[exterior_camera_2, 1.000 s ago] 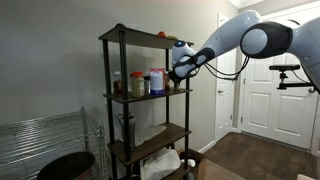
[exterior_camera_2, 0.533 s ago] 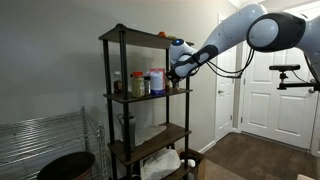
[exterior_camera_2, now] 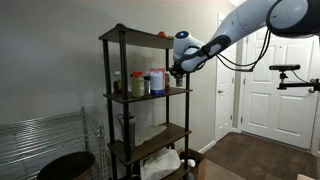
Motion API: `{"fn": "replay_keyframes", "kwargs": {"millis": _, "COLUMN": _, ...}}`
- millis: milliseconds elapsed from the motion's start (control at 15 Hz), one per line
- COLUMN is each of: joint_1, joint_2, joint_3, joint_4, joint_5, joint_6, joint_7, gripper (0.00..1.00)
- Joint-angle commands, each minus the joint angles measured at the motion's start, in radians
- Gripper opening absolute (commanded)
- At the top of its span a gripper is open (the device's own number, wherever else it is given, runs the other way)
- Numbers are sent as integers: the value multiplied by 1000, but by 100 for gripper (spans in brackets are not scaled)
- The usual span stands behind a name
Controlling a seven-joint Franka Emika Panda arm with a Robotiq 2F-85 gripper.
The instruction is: Move the black bottle to the left
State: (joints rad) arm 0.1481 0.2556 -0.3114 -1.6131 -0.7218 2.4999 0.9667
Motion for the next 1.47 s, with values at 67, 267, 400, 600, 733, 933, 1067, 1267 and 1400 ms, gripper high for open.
{"fn": "replay_keyframes", "kwargs": {"millis": 67, "joint_1": -53, "joint_2": -139, "joint_3": 86, "joint_4": -134, "joint_5": -10, "joint_6": -39, "joint_7": -68, "gripper": 27}}
{"fn": "replay_keyframes", "kwargs": {"millis": 267, "joint_1": -81, "joint_2": -185, "joint_3": 126, "joint_4": -185, "joint_5": 1, "joint_6": -74, "joint_7": -107, "gripper": 27}}
{"fn": "replay_keyframes", "kwargs": {"millis": 400, "joint_1": -98, "joint_2": -205, "joint_3": 148, "joint_4": -215, "joint_5": 11, "joint_6": -85, "joint_7": -137, "gripper": 27}}
{"fn": "replay_keyframes", "kwargs": {"millis": 600, "joint_1": -117, "joint_2": -225, "joint_3": 177, "joint_4": -264, "joint_5": 35, "joint_6": -73, "joint_7": -183, "gripper": 27}}
{"fn": "replay_keyframes", "kwargs": {"millis": 733, "joint_1": -118, "joint_2": -240, "joint_3": 198, "joint_4": -306, "joint_5": 34, "joint_6": -57, "joint_7": -215, "gripper": 27}}
{"fn": "replay_keyframes", "kwargs": {"millis": 933, "joint_1": -113, "joint_2": -267, "joint_3": 228, "joint_4": -365, "joint_5": 18, "joint_6": -34, "joint_7": -245, "gripper": 27}}
{"fn": "replay_keyframes", "kwargs": {"millis": 1067, "joint_1": -114, "joint_2": -288, "joint_3": 245, "joint_4": -402, "joint_5": 12, "joint_6": -13, "joint_7": -257, "gripper": 27}}
{"fn": "replay_keyframes", "kwargs": {"millis": 1267, "joint_1": -116, "joint_2": -324, "joint_3": 265, "joint_4": -461, "joint_5": -1, "joint_6": 29, "joint_7": -272, "gripper": 27}}
{"fn": "replay_keyframes", "kwargs": {"millis": 1400, "joint_1": -119, "joint_2": -343, "joint_3": 275, "joint_4": -493, "joint_5": -9, "joint_6": 54, "joint_7": -281, "gripper": 27}}
